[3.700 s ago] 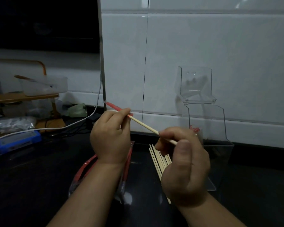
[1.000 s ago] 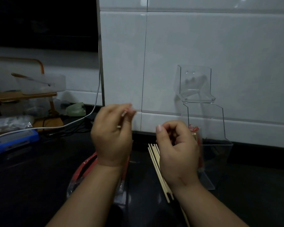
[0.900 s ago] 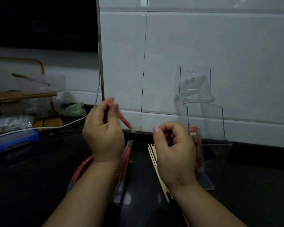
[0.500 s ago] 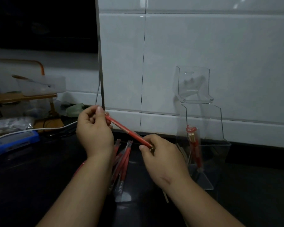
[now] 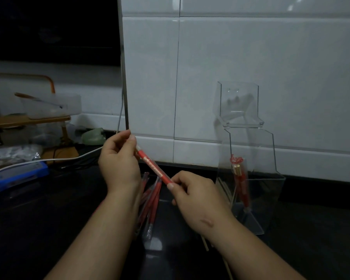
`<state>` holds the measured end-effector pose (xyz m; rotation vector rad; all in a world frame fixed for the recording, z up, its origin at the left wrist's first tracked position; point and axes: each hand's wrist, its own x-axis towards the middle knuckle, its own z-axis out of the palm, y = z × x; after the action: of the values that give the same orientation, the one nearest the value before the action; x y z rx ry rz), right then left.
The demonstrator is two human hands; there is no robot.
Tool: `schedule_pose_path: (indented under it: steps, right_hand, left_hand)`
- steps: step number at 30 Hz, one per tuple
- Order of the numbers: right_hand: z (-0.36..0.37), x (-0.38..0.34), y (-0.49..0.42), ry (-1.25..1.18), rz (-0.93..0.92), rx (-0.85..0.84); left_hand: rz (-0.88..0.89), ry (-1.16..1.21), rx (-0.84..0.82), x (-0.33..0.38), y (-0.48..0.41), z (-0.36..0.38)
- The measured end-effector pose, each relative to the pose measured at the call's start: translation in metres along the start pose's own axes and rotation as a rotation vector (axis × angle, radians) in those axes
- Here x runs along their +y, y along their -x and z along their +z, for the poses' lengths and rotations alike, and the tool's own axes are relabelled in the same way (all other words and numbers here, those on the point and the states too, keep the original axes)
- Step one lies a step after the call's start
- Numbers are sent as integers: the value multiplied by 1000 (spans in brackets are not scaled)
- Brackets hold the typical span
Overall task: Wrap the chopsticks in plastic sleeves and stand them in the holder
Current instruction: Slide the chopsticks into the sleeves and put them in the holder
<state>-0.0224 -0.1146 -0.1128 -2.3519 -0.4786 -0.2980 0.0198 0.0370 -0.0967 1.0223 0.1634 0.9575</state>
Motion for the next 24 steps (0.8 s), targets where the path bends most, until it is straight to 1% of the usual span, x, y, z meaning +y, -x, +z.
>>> schedule_pose_path:
  steps: [3,5,7,10,16,20,22,24]
  right_hand:
    - [0,1,-1,35,26,-22]
    - [1,2,-1,41,37,-33]
    - [0,1,0,-9,37,-9]
    - [-4,-1,2,-60,33,44]
    - [-3,-4,3,-75,-4,25]
    - [-8,-8,3,-79,-68,72]
    - [-10,-9,4,-128,-79,99]
    - [-12,-11,5,-144,-136,150]
  left_hand:
    - [14,-10,47,0,-1,0]
    - [22,-30,47,-1,0,0]
    - [-32,-27,14,-2,0,0]
    - [-137,-8,-83,-3,-2,0]
    - [-119,-58,-225,1,5,1]
    - [-98,-43,-252,2,6,3]
    - [-109,-2,-275,2,7,3]
    - [-122,45,-264,1,5,4]
